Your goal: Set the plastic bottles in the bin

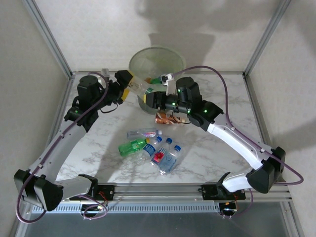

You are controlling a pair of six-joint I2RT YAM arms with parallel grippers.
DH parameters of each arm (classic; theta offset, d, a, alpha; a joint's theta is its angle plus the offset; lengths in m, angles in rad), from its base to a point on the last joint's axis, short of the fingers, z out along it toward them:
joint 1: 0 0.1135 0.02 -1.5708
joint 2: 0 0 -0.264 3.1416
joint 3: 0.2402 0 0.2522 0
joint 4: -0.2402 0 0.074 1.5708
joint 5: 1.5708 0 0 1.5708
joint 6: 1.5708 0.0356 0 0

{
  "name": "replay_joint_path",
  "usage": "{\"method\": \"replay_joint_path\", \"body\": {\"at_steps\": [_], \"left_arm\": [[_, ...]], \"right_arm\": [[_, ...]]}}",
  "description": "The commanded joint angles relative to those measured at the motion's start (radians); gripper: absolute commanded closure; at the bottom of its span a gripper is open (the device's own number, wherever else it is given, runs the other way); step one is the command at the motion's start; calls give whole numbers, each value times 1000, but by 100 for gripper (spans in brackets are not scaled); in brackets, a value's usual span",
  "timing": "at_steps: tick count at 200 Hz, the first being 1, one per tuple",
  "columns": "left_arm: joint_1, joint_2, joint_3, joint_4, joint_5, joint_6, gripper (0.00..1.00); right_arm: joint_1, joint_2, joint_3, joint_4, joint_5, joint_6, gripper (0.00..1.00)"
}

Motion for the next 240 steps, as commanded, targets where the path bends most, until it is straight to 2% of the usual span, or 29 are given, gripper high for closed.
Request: {"method": "replay_joint_path", "body": {"at_steps": [1,18,46,59,152,186,205,223,240], "left_arm": [[-8,-38,4,27,-50,38,0],[-7,-52,22,-9,-99,73,0],[-8,-108,45,-103,-259,163,1],[-7,-128,38,-123,-300,186,0],[-36,-121,-28,-164,-311,249,4],[-43,-130,-65,-183,-328,257,6],[-46,-133,-74,-194,-335,261,7],[-46,-138,-85,-199,-341,262,7],[-46,-140,-94,-202,-346,260,7]], "right_arm": [[-2,-36,8,27,58,-4,67],[-12,-22,57,-12,114,-10,67],[-41,27,162,-81,217,-12,67],[-55,54,204,-96,238,-12,67],[-95,386,617,-287,403,-3,64],[-95,494,720,-328,408,4,61],[-128,542,763,-347,403,15,60],[-133,580,802,-368,401,20,57],[-136,607,838,-388,394,20,47]]}}
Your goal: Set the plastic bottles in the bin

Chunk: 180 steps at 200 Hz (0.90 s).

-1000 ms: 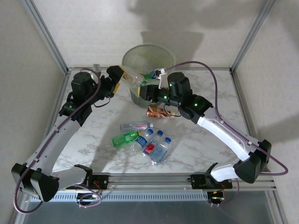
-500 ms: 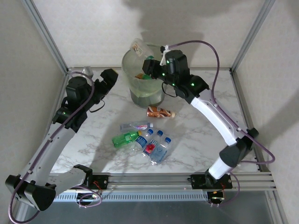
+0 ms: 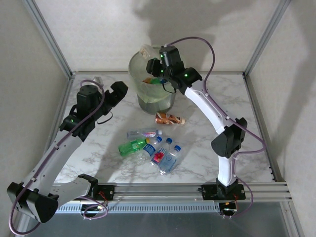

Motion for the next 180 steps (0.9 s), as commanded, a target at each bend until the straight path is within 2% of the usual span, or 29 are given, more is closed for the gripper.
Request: {"method": "replay_joint_path", "body": {"at_steps": [1,19,49,72,97,180], "left_arm": [[-8,-18,-21,-13,-27,19,7],[-8,-17,-31,-20,-31,21,7],[-8,-24,-48,-41,-49,19,4],[-8,-32,-59,-68,-61,14,3],[-8,-48,-78,-99,-80,7,3],[-12,-77,-197,-179,-19,19,16]], "right_arm": [[-8,31,74,-40,11,11,46],[-8,35,83,-40,7,9,28],[-9,26,97,-57,6,2,17],[-8,-1,97,-63,9,-4,18],[-2,-77,20,-22,-4,-18,19],[23,-507,-528,202,-16,-50,22]]}}
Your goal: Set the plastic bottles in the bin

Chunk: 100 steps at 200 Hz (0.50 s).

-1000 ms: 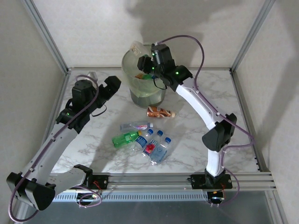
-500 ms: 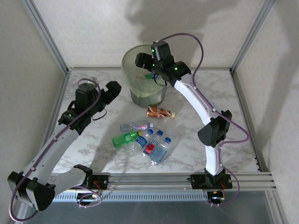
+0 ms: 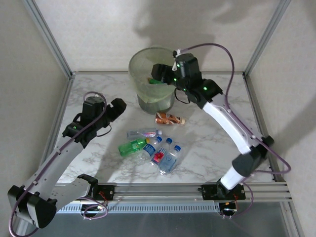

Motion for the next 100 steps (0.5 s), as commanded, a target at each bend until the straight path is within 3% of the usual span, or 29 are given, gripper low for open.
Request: {"method": "replay_joint_path", "body": {"at_steps": [1,45,100], "left_arm": [[-11,-16,-33,-37,32,15,16],[-20,17,-101,-46,48,-14,16],[-38,19,-154,-43,34,-63,16]], "right_arm": [[4,-119,-145,90,4,-13,22],[3,-290,-402,74,43,22,21],[4,-375,-632,48,85,136,22]]}}
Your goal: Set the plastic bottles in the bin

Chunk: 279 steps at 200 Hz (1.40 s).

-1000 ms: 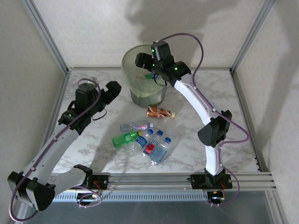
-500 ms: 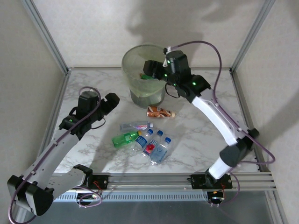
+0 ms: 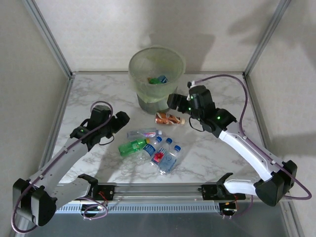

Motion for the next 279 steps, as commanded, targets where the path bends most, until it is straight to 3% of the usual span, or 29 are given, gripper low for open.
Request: {"method": "replay_joint_path", "body": {"at_steps": [1,55,111,150,279], "left_arm": [[-12,-3,-16,-11,1,-24,16],[-49,77,-42,-3,11,-37,19],[-63,126,-77,57,-1,-167,12],[-63,209,-77,148,2,-239,9],[-63,387,-69,219,12,-410,6]], "right_arm": [[4,-29,-61,-13,47,75,22],[4,61,-105,-101,93,150,23],[0,78,-106,-62,73,164,23],[0,63,-115,-70,78,162,23],[-8,29,-152,-76,87,172,23]]}}
